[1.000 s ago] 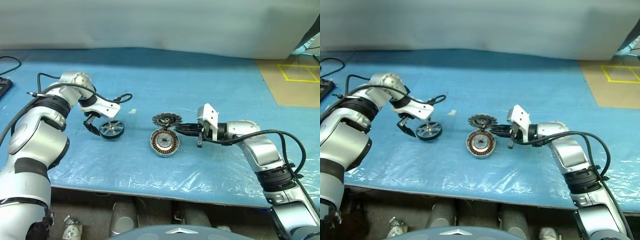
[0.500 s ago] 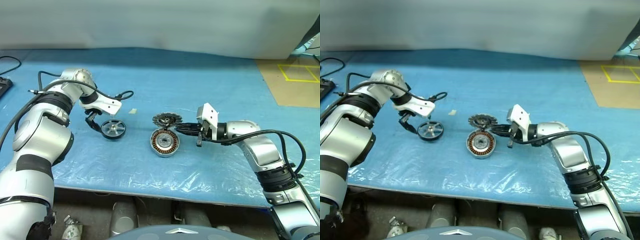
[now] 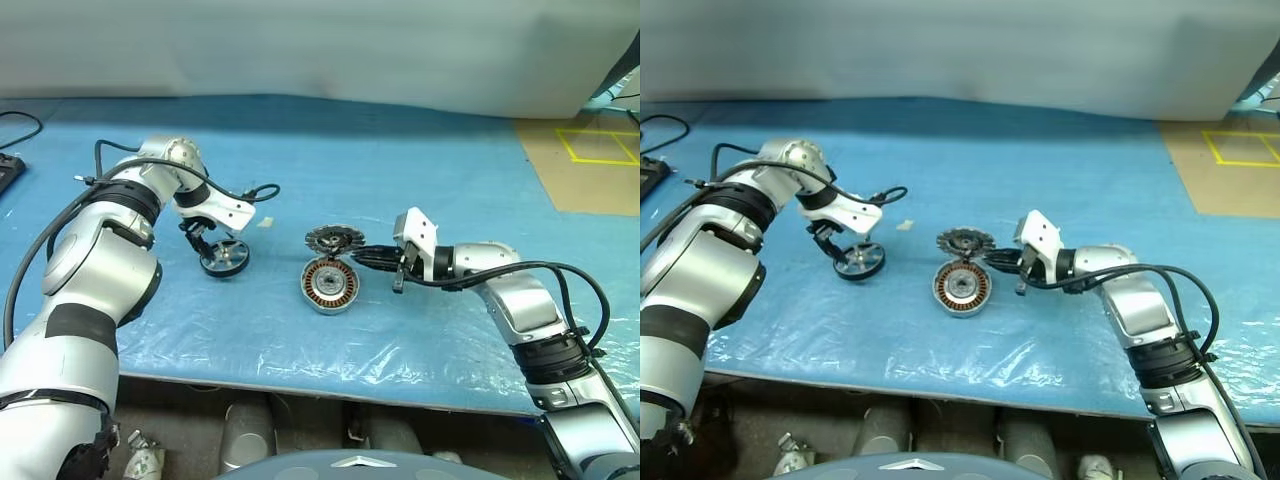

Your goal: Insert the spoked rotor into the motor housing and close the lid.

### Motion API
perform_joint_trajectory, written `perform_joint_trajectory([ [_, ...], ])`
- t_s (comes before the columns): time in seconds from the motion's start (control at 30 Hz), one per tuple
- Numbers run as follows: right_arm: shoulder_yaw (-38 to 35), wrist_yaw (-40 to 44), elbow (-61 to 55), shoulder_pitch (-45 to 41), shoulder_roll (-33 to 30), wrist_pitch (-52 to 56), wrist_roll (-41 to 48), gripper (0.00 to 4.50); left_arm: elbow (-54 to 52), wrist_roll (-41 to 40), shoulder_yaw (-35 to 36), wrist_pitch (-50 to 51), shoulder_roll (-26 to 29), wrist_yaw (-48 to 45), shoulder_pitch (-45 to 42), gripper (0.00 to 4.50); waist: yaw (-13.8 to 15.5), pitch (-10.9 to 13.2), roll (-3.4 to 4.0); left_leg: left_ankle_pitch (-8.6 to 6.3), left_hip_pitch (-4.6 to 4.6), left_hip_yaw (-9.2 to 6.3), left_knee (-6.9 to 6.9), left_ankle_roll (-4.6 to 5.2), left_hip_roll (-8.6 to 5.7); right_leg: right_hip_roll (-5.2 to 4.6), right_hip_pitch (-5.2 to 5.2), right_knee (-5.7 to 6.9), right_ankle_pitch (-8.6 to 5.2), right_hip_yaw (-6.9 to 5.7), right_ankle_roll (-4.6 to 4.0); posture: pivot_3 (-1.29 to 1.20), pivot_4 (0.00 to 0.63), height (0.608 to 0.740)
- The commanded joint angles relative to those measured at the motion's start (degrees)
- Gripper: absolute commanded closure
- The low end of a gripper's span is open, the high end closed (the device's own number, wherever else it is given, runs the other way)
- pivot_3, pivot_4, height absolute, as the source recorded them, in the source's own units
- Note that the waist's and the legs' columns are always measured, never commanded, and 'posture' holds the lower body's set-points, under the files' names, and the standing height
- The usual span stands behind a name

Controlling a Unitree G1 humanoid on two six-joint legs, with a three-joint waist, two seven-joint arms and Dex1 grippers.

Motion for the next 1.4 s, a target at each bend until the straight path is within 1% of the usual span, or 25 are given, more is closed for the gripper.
perform_joint_trajectory([
  [0.03,-0.63,-0.54,-2.29,0.27,-0.09,-0.73,0.41,4.28,-0.73,1.44,0.85,-1.63,0.72,0.61,0.19,1.25,-0.05,0.01,-0.01,0.0,0.0,0.0,0.0,0.0,0.0,0.0,0.0,0.0,0.0,0.0,0.0,0.0,0.15,0.74],
  [0.43,-0.17,-1.0,-1.74,-0.31,0.18,-0.91,0.36,4.28,-0.96,1.91,2.53,-2.54,1.26,-0.04,1.44,1.25,-0.02,0.01,-0.02,0.0,0.02,0.0,-0.01,0.0,0.0,0.0,0.0,0.0,-0.02,0.0,-0.03,0.0,0.15,0.74],
  [0.7,0.01,-0.72,-0.49,0.16,0.19,-2.25,-0.05,4.28,-0.33,2.16,3.67,-1.0,1.48,-0.19,-0.56,1.25,0.01,0.02,-0.03,0.0,0.01,0.0,-0.01,0.0,0.01,0.0,0.0,0.0,-0.04,0.0,-0.07,0.0,0.15,0.74],
  [0.93,0.27,-1.05,-0.44,0.11,0.65,-2.05,-0.41,4.28,-0.97,1.8,2.97,-2.35,1.39,-0.95,1.17,1.25,0.01,0.02,-0.04,0.0,0.01,0.0,-0.01,0.0,0.01,0.0,0.0,-0.01,-0.04,0.0,-0.07,0.0,0.15,0.74],
  [1.1,0.23,-0.49,-0.05,0.13,0.13,-2.26,-0.79,4.28,-0.49,1.69,2.73,-2.86,2.1,-0.95,-0.04,1.25,0.0,0.03,-0.05,0.0,0.01,0.0,-0.01,0.0,0.01,0.0,0.0,-0.01,-0.04,0.0,-0.07,0.0,0.15,0.74],
  [1.4,0.41,-0.24,0.4,-0.07,0.46,-2.57,-1.05,4.28,-0.17,1.82,3.29,-1.95,3.56,-0.95,0.29,1.25,-0.02,0.03,-0.05,0.0,0.02,0.0,-0.02,0.0,0.01,0.0,0.0,-0.02,-0.05,0.0,-0.07,0.0,0.15,0.74],
])
